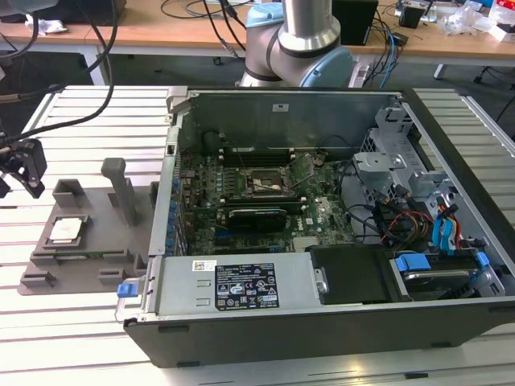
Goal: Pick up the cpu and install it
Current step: 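Pick up the cpu and move it towards the insertion slot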
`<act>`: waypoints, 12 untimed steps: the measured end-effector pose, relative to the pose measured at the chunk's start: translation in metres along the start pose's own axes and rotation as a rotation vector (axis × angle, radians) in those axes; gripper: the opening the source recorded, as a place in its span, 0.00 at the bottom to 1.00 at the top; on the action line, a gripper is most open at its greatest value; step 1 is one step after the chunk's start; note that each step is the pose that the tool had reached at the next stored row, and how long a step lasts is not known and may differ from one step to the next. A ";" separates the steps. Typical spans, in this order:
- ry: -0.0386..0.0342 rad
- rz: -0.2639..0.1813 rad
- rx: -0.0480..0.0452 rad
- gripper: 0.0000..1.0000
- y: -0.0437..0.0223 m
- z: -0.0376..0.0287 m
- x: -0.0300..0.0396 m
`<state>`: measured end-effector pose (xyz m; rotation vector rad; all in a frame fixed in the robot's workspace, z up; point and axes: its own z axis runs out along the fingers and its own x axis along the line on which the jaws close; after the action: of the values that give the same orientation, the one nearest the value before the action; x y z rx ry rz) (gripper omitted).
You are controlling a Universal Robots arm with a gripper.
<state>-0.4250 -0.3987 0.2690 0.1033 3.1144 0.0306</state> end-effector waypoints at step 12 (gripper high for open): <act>0.0000 0.000 0.0000 0.57 0.0014 0.0070 -0.0225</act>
<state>-0.4023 -0.3987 0.2625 0.1033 3.1144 0.0305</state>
